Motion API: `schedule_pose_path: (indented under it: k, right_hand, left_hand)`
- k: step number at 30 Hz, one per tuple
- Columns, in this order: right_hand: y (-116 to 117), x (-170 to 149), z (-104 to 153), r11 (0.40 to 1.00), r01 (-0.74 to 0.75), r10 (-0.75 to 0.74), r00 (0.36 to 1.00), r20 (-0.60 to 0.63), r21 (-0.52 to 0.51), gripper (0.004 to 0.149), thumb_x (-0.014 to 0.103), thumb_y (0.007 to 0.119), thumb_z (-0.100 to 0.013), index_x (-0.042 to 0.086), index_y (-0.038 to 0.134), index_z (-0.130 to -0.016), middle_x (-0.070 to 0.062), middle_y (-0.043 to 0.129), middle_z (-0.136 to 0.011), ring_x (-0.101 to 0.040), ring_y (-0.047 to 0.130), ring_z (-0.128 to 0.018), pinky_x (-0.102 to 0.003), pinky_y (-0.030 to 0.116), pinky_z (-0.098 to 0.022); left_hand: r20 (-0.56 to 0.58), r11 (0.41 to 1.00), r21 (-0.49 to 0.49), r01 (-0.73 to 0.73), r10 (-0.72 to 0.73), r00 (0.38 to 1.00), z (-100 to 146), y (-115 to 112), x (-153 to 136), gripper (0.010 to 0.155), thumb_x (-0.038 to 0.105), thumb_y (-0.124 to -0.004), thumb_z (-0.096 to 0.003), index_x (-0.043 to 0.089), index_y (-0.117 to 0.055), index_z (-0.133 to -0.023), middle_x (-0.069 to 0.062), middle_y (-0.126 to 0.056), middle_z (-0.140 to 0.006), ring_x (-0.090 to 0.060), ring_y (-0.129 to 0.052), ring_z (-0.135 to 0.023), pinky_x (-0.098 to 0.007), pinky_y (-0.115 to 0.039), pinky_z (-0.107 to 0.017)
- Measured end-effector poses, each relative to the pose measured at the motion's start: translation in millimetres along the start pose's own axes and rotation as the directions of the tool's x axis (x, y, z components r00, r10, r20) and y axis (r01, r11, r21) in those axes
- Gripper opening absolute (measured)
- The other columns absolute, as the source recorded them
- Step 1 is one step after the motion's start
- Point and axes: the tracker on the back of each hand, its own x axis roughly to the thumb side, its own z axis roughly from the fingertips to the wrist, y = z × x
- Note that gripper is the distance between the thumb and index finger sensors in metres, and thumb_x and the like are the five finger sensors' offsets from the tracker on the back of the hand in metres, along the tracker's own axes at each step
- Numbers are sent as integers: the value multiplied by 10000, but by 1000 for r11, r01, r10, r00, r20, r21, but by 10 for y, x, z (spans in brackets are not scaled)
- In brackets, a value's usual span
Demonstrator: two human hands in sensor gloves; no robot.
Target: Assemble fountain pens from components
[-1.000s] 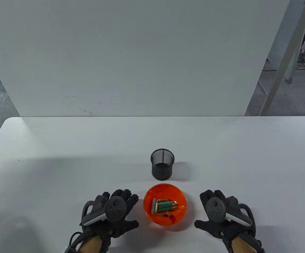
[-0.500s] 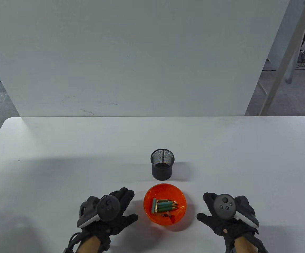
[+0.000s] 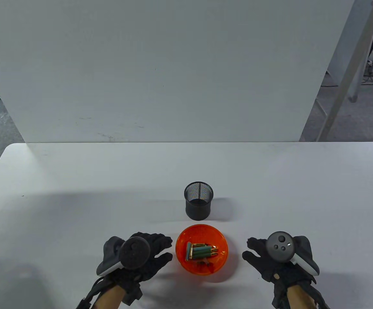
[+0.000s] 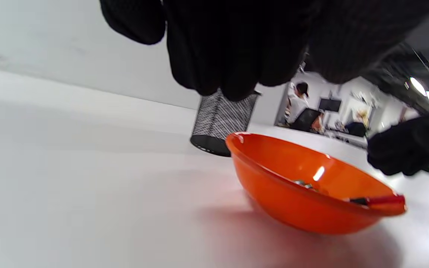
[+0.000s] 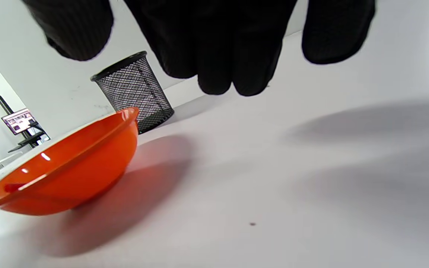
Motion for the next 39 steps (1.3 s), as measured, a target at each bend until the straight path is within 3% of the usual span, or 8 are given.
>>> schedule_pose_path:
  k: [2,4,7,10,18,24,35,39]
  right_hand:
    - [2,3,-4,1000,1,-1,1000,6,4,671,572,611,-567,141,610,-1081,-166,698,-1087,-405,732,-949,-692,597,-673]
    - [3,1,-1,1000,6,-6,1000,7,8,670,571,609,-568,139,614,-1080,-166,702,-1085,-405,734,-947,-692,599,-671]
    - [-12,-13,5,1000,28,-28,1000,3,6,665,568,607,-570,138,620,-1077,-169,710,-1081,-405,741,-942,-691,604,-668]
    - [-22,-16,4,999,40,-40,999,5,1,664,567,605,-572,137,621,-1077,-170,709,-1081,-408,741,-942,-691,602,-669]
    - [-12,23,-6,999,40,-41,999,34,7,676,567,602,-574,125,601,-1086,-178,707,-1080,-411,747,-935,-689,608,-665]
    - [-35,3,10,998,56,-56,998,30,-7,674,565,601,-574,124,605,-1084,-181,712,-1077,-411,749,-933,-689,610,-663]
    - [-40,12,3,998,61,-61,998,34,-2,673,564,603,-575,123,607,-1083,-182,714,-1075,-412,751,-932,-689,610,-662]
    - [-44,15,8,998,65,-64,997,33,-5,672,562,604,-576,121,609,-1082,-180,715,-1075,-410,752,-931,-688,611,-662]
  left_hand:
    - [20,994,-74,76,-75,997,-174,-15,162,518,562,-811,-503,308,-831,-954,-4,-897,-966,-254,-919,-794,-571,-628,-737]
    - [54,987,-79,137,-133,990,-331,-40,288,493,551,-822,-498,319,-853,-932,12,-907,-931,-241,-920,-761,-568,-623,-740]
    - [23,967,-158,201,-200,980,-575,-95,433,500,553,-837,-488,317,-860,-928,22,-891,-918,-242,-896,-761,-575,-595,-753]
    - [3,912,-264,313,-323,946,-784,-171,524,483,556,-831,-488,315,-888,-902,27,-888,-893,-252,-881,-751,-578,-578,-758]
    - [13,810,-390,438,-470,882,-1012,-333,723,463,546,-833,-492,326,-905,-893,38,-858,-910,-258,-844,-786,-600,-523,-773]
    - [-9,735,-495,463,-537,844,-1110,-491,753,417,462,-830,-519,332,-889,-911,43,-818,-952,-258,-812,-829,-610,-490,-785]
    - [14,730,-486,480,-543,840,-1087,-553,776,441,465,-849,-510,339,-855,-932,55,-788,-973,-250,-797,-848,-608,-480,-792]
    - [37,733,-433,524,-567,823,-1065,-571,783,483,481,-859,-499,359,-801,-962,65,-755,-996,-224,-780,-869,-596,-477,-802]
